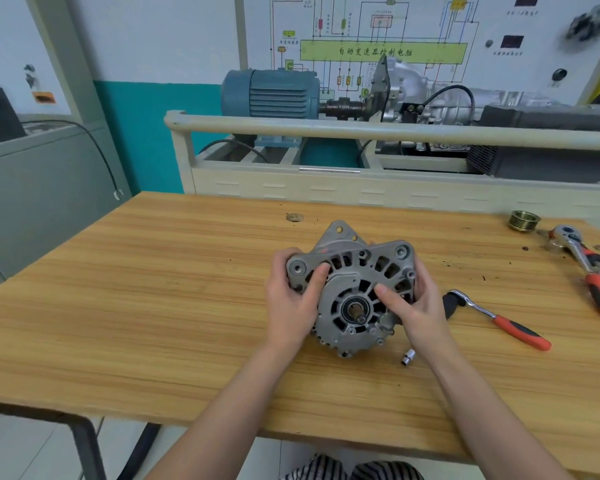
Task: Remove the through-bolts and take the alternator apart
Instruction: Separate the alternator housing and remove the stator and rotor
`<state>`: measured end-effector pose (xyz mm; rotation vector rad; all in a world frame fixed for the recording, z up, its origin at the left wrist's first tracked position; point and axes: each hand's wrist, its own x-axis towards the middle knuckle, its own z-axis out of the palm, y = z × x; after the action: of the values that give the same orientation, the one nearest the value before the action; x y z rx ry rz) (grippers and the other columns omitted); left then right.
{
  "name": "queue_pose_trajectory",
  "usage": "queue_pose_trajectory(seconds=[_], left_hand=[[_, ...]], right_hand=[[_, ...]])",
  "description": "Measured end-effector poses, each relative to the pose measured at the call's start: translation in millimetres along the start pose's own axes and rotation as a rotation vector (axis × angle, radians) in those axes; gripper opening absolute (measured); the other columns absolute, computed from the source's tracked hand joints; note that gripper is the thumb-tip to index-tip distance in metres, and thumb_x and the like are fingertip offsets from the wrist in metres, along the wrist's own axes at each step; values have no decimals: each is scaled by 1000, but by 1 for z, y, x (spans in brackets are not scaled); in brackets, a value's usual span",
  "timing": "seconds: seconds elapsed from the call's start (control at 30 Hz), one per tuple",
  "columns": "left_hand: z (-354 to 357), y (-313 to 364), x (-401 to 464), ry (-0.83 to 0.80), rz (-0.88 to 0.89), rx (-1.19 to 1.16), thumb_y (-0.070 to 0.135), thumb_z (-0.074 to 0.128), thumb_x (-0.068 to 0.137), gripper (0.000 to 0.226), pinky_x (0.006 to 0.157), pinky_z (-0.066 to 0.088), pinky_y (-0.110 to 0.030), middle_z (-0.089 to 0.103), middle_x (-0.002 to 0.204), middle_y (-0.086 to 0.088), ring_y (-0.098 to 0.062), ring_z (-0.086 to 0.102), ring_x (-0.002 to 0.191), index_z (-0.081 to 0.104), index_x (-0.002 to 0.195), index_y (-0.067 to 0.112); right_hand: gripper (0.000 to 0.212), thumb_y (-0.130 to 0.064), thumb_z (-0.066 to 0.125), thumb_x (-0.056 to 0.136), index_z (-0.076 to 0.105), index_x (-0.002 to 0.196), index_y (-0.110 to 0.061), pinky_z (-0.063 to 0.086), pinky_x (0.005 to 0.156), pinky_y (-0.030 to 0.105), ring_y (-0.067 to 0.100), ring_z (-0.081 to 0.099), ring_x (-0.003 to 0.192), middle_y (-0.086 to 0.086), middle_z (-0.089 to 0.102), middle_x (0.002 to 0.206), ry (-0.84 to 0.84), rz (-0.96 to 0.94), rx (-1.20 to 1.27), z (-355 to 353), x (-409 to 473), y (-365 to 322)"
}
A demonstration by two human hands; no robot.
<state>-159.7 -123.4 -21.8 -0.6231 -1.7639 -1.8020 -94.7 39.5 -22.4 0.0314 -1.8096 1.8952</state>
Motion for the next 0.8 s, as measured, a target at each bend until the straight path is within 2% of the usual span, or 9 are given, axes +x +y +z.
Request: queue_pose_trajectory(seconds=[0.13, 0.27, 0.4, 0.5, 0.57, 0.63, 0.67, 0.73, 0.8], left_hand=[[-4, 2, -6, -24, 61, 5, 17, 67, 81, 25, 66, 42, -7, 57, 78, 18, 8, 56, 73, 47, 97, 21], [-13, 1, -17, -67, 75, -13, 14, 64, 86, 24, 70, 42, -5, 63, 93, 28, 11, 58, 81, 45, 101, 16], [-16, 9, -22, -56, 36, 10, 21, 64, 85, 30, 72, 43, -8, 57, 92, 19, 9, 56, 83, 44, 101, 38], [-16, 16, -23, -74, -6, 15, 36, 63, 84, 24, 76, 44, -16, 54, 94, 13, 1, 54, 87, 44, 98, 41], [-17, 17, -24, -95, -39, 5, 48, 55, 84, 17, 79, 46, -28, 57, 94, 3, -15, 56, 90, 47, 95, 38], [-17, 23, -23, -105, -124, -9, 53, 50, 83, 23, 80, 46, -34, 59, 95, -4, -24, 56, 93, 52, 91, 31], [-16, 28, -21, -101, -194, -35, 53, 53, 83, 27, 79, 45, -33, 60, 96, -6, -24, 56, 93, 55, 89, 27], [-11, 39, -13, -59, -363, -91, 51, 57, 85, 29, 76, 43, -29, 60, 98, -3, -19, 56, 91, 56, 90, 22], [-9, 46, 1, -18, -602, -143, 53, 51, 88, 32, 73, 43, -30, 58, 101, 3, -12, 54, 91, 53, 98, 23]], right_hand=[[68, -13, 74, 64, 48, 126, -26, 54, 78, 18, 1, 63, 103, -20, 68, 107, -36, -22, -33, -4, -4, -9], [64, -1, 75, 64, 49, 118, -24, 51, 76, 14, 1, 65, 97, -17, 70, 102, -47, -54, -63, -5, -14, -8], [67, 13, 73, 68, 50, 121, -21, 51, 75, 14, -1, 65, 93, -15, 70, 98, 2, -54, -46, -1, -22, -7], [65, 5, 77, 66, 52, 114, -29, 52, 72, 15, 1, 65, 94, -18, 70, 98, 23, -45, -45, -3, -26, -9], [61, -6, 82, 62, 55, 112, -30, 53, 73, 18, 5, 66, 96, -14, 71, 101, 17, -30, -32, -6, -28, -12], [50, -21, 83, 64, 61, 108, -29, 52, 75, 23, 11, 65, 97, -9, 71, 102, 3, -13, -7, -10, -26, -18], [40, -32, 76, 66, 64, 104, -26, 50, 78, 29, 14, 64, 96, -4, 70, 102, 4, 20, -3, -11, -22, -21], [37, -48, 60, 70, 68, 94, -22, 46, 82, 37, 19, 62, 93, 2, 69, 98, -12, 123, -26, -12, -8, -28], [34, -50, 51, 82, 69, 92, -22, 46, 89, 39, 21, 62, 96, 6, 70, 105, -43, 205, -94, -9, 12, -38]])
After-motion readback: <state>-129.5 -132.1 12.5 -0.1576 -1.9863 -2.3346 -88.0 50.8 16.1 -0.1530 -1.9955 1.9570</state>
